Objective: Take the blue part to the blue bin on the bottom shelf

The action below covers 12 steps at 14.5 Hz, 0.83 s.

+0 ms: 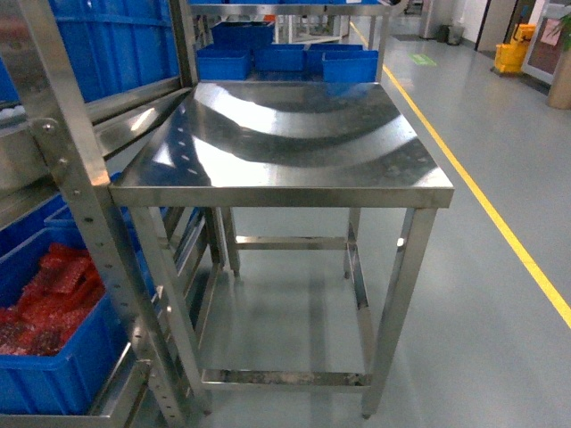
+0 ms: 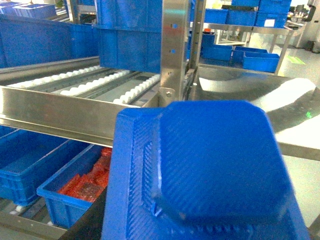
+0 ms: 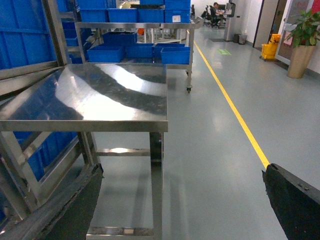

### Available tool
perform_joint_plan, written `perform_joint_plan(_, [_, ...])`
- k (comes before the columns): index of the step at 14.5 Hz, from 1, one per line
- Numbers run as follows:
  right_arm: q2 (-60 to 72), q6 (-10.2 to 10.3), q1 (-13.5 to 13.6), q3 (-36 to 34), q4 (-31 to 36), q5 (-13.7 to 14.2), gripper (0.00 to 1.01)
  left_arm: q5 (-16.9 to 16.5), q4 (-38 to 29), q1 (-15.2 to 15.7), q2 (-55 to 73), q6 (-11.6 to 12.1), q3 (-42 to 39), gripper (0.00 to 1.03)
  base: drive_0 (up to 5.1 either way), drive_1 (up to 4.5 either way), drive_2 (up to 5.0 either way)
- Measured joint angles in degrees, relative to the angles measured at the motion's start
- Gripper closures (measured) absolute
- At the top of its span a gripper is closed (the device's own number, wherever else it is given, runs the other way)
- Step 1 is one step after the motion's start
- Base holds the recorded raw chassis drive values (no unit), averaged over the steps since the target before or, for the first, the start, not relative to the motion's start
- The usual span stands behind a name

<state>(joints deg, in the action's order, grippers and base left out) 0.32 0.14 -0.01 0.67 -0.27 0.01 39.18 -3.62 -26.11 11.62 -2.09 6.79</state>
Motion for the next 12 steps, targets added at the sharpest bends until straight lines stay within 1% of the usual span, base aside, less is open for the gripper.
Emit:
perform_joint_plan(7, [0.0, 0.0, 0.0, 0.0, -0.1, 0.0, 0.03, 0.0, 0.0, 0.0, 0.0, 0.0, 0.0, 0.6, -4.2, 2.08, 2.1])
perform_joint_plan(12, [0.0, 0.0, 0.0, 0.0, -0.1, 0.0, 0.03, 0.0, 0.1, 0.0, 0.0, 0.0, 0.0, 0.6, -5.1, 2.32, 2.3])
